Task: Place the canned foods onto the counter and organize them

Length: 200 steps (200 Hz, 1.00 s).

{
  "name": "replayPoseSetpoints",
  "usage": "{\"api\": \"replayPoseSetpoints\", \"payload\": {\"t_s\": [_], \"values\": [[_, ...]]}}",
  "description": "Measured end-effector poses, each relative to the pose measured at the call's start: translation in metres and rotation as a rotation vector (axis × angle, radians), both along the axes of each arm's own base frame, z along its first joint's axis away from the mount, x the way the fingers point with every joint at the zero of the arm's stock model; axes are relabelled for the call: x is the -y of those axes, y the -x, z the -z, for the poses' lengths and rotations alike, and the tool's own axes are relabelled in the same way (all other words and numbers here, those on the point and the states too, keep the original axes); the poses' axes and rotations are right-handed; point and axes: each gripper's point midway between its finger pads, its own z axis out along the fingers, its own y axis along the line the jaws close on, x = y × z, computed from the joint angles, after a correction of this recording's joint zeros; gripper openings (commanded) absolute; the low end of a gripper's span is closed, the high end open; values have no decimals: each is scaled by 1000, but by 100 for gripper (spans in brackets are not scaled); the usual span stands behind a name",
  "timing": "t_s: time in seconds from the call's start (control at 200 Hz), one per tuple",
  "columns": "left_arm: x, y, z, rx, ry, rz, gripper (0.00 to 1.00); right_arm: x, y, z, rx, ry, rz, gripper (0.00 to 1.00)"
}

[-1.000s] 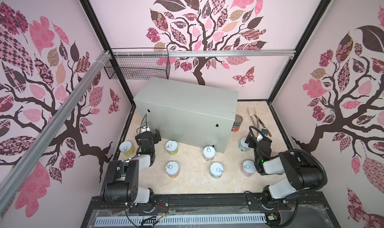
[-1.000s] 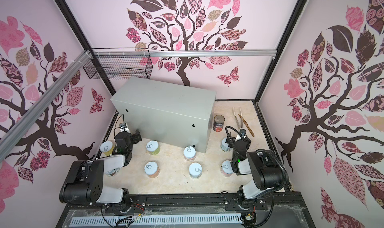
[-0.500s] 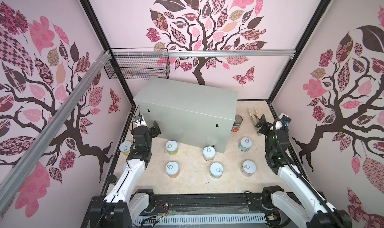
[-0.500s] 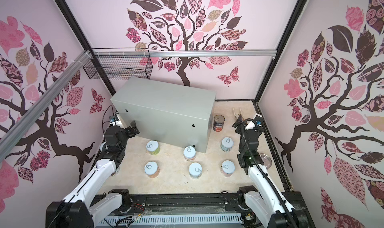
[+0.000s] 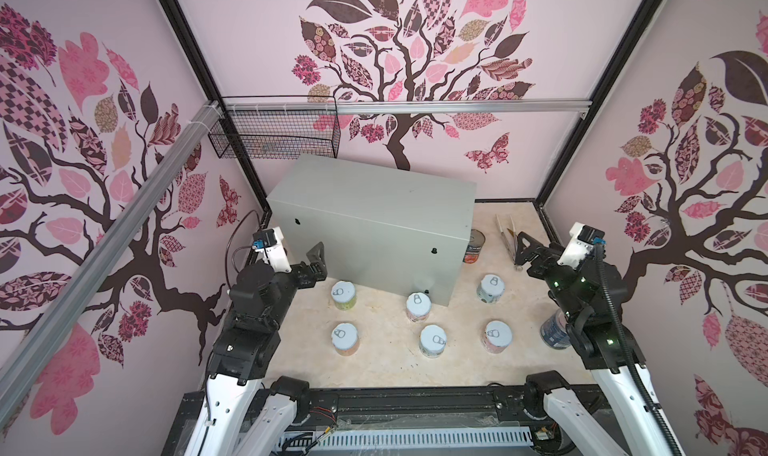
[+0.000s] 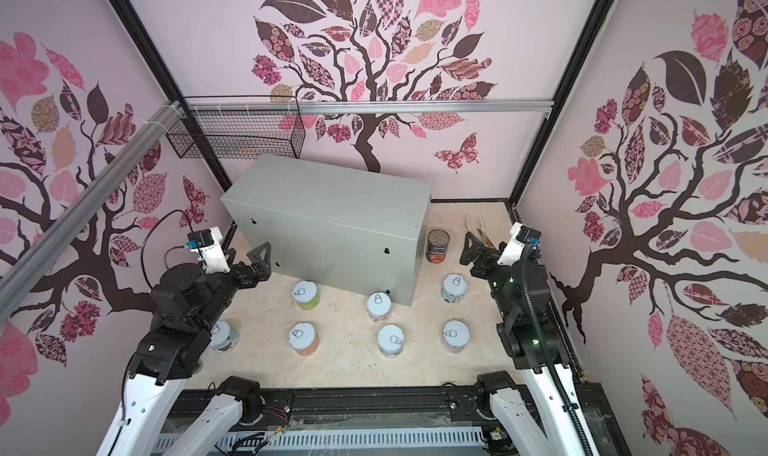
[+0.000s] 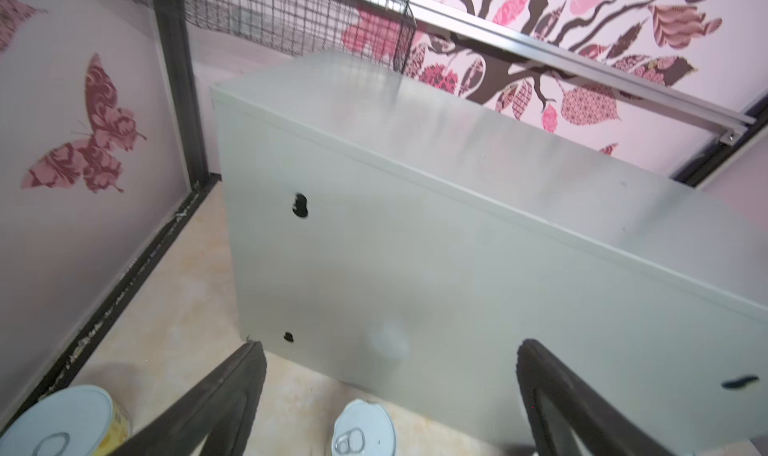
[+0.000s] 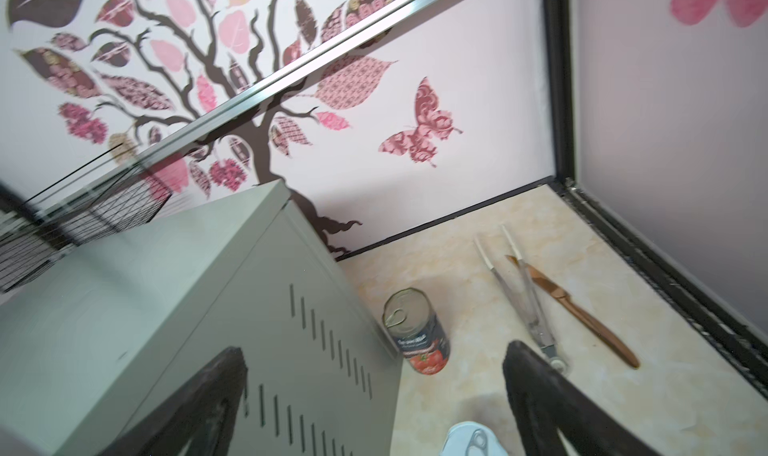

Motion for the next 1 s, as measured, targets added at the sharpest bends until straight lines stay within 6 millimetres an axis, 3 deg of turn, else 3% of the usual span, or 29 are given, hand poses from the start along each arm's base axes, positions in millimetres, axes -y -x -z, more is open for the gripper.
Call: {"api": "replayPoseSetpoints", "payload": {"t_s": [0.07, 0.335, 0.45, 0.575, 0.765, 1.0], "values": [[2, 8, 14, -51, 7, 10, 98, -15, 8, 2, -20, 0, -73, 100], [-4, 35, 91, -225, 26, -22, 98, -29, 31, 21, -62, 5, -160, 100], [-2, 38, 103, -265, 15, -21, 98, -32, 32, 50, -109, 13, -176, 100], [20, 39, 113, -281, -9, 30, 98, -34, 32, 71, -155, 17, -186, 100], [50, 48, 162, -318, -142, 62, 98, -38, 35, 62, -134, 2, -207, 100], [53, 44, 175, -266, -194, -35, 98, -43, 40, 53, -108, 1, -236, 100]]}}
